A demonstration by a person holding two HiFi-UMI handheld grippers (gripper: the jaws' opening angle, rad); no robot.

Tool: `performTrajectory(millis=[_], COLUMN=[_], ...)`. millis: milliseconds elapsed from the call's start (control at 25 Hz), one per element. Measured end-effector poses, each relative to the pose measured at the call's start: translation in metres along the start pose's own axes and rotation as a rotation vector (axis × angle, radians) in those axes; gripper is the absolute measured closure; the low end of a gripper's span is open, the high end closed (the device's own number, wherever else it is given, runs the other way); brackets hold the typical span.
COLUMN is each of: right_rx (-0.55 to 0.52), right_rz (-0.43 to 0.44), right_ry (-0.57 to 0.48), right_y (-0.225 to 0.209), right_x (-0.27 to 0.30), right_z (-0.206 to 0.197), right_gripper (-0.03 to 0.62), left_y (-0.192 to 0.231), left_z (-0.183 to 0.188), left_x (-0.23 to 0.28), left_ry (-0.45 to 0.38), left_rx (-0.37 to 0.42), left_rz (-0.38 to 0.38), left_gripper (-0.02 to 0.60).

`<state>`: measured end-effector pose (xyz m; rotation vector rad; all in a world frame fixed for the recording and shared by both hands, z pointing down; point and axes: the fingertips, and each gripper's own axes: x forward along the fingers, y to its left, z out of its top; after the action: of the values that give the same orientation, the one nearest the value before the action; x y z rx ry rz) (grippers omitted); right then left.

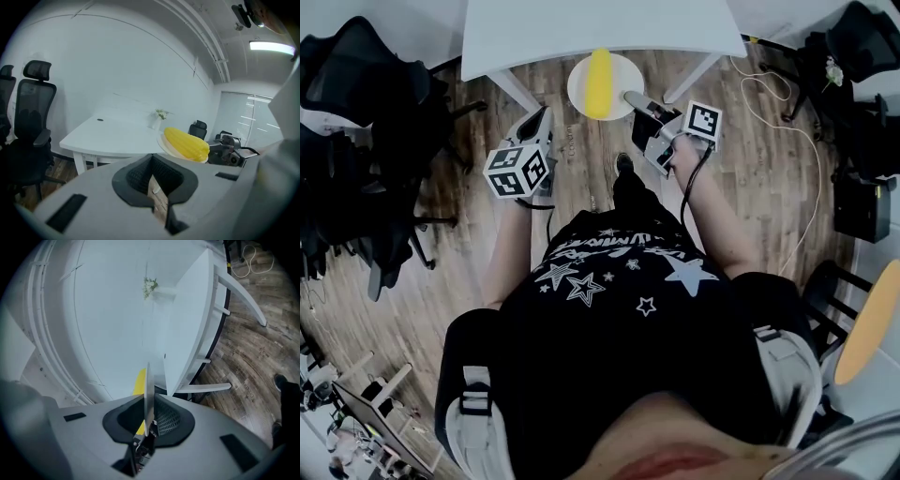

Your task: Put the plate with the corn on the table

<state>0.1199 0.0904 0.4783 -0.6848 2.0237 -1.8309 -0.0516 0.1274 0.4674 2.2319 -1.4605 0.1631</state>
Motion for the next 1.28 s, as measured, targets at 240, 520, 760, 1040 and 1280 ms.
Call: performTrajectory(millis=[240,520,760,1040,1280], right_rx=[-0.011,-0.005,-0.016,-0.033,-0.009], right_rz=[0.000,0.013,0.016,0.014,0.028], right_ry=[0.043,0.068,0.098,0.164,0.222], right_y=[-0.002,-0.008,-0.016,-0.029,-0.029], right_x=[0.036,0.054,0.064,0.080,0.105], right_z=[0.079,0.139,0.182,0.216,0.221], right_gripper=[0.549,0.549,0.549,0.549,0.549], left_y=[0.011,0.006,0.010,0.014,0.025], left_z=[0.036,0.056,0.074,0.079,0.079], left_x=[0.075,0.129,0.166,0.197,0.198], left_ry=[0.005,0.019,0.013,-0.009,0.003], left_rx=[-0.012,-0.009,0.005,-0.033,-0.041], left_rz=[0.030,0.052,0.089,0.144,0.189], left_gripper=[0.577,0.577,0.577,0.577,0.577])
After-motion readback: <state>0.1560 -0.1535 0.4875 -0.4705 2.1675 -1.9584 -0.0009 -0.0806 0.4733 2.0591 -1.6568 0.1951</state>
